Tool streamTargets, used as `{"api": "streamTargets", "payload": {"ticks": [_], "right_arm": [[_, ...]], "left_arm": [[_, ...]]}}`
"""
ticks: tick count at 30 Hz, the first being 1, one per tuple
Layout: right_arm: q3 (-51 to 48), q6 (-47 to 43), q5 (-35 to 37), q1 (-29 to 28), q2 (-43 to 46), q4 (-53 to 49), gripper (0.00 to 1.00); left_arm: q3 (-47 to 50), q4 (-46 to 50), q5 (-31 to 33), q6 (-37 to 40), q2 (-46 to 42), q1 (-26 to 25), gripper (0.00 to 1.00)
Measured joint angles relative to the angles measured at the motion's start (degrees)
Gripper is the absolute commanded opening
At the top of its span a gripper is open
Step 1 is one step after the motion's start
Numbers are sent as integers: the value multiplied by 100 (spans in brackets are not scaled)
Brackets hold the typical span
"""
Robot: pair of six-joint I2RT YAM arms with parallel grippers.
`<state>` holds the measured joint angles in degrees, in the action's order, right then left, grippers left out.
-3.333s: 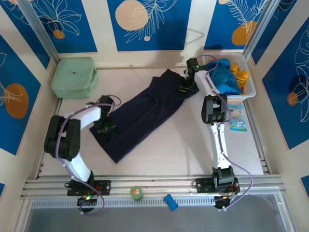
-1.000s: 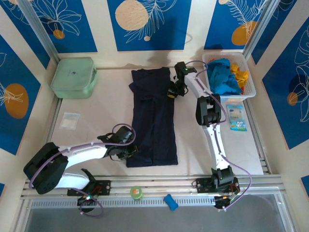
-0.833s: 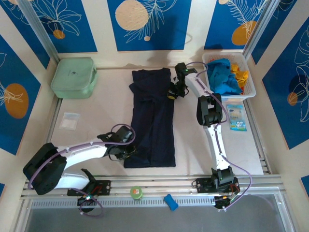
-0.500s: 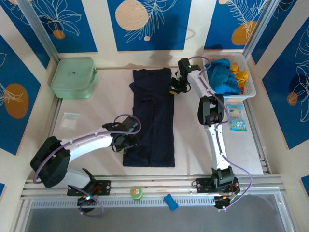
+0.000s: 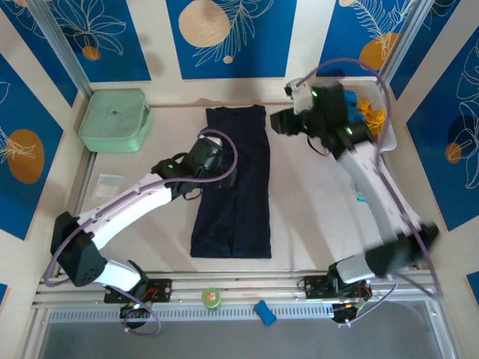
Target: Fold and stack the t-shirts
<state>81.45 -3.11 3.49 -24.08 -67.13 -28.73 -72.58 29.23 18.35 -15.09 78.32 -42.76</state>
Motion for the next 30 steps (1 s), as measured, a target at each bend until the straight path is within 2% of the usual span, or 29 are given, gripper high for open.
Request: {"api": "streamTargets", "payload": {"ticks": [3, 8, 12, 15, 21, 24, 30], "right_arm": [[-975, -660, 9, -162, 1108, 380, 91], [-1788, -1648, 109, -262, 1832, 17, 90], [-1832, -2546, 83, -592, 2208, -675, 90], [-1829, -3344, -11, -883, 2538, -1178, 90], [-1888, -4677, -304, -1366, 2605, -2236, 90], [-2050, -5121, -376, -1655, 2391, -2675, 90], [-2564, -5569, -369, -2452, 1578, -3049, 81]], "left_arm": [[4, -614, 35, 1051, -479, 20, 99], [168, -1624, -129, 2634, -1226, 31, 98], [876, -2280, -857, 4072, -1998, 39, 96], [1478, -2367, -1504, 5156, -2570, 37, 95], [1681, -1263, -2288, 7101, -3126, 39, 86], [1670, -247, -2490, 7851, -3176, 37, 79], [1829, 1598, -2645, 8959, -3018, -111, 76]]}}
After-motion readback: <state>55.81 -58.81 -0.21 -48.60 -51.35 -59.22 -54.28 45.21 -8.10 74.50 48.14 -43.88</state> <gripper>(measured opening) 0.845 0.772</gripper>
